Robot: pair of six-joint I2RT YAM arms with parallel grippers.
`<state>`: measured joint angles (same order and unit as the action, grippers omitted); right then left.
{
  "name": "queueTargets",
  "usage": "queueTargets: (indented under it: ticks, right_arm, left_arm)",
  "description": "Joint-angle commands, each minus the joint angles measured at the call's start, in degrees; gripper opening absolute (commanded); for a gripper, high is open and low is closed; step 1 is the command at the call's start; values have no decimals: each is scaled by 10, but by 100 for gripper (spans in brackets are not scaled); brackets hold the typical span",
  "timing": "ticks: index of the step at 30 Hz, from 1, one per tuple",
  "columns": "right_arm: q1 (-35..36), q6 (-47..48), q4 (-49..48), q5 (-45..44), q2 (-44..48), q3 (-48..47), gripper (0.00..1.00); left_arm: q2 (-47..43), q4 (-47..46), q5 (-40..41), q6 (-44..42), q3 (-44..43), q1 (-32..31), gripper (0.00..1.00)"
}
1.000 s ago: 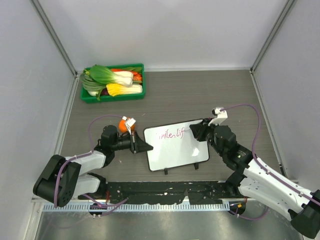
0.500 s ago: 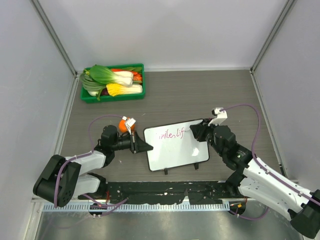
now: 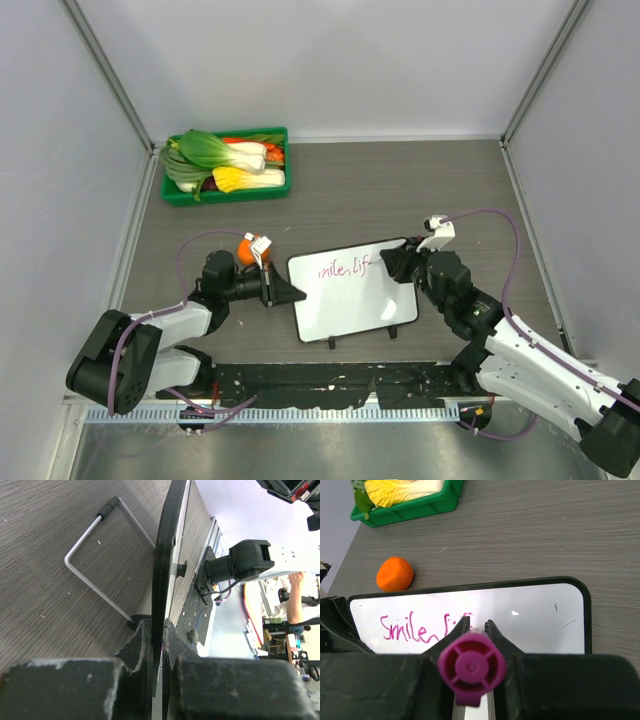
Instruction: Write a sentence on the whiteboard
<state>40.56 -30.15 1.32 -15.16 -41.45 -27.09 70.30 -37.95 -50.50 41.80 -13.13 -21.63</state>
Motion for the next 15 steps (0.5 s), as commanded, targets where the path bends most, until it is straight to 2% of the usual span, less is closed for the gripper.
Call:
queueTargets:
  ticks: [1,15]
  right_arm:
    - [-11,8,24,-40,9,6,0]
    - [-16,14,26,-29,22,-27,1]
  left_arm:
    - [2,32,71,-49,4,3,0]
    - [1,31,73,-48,5,3,0]
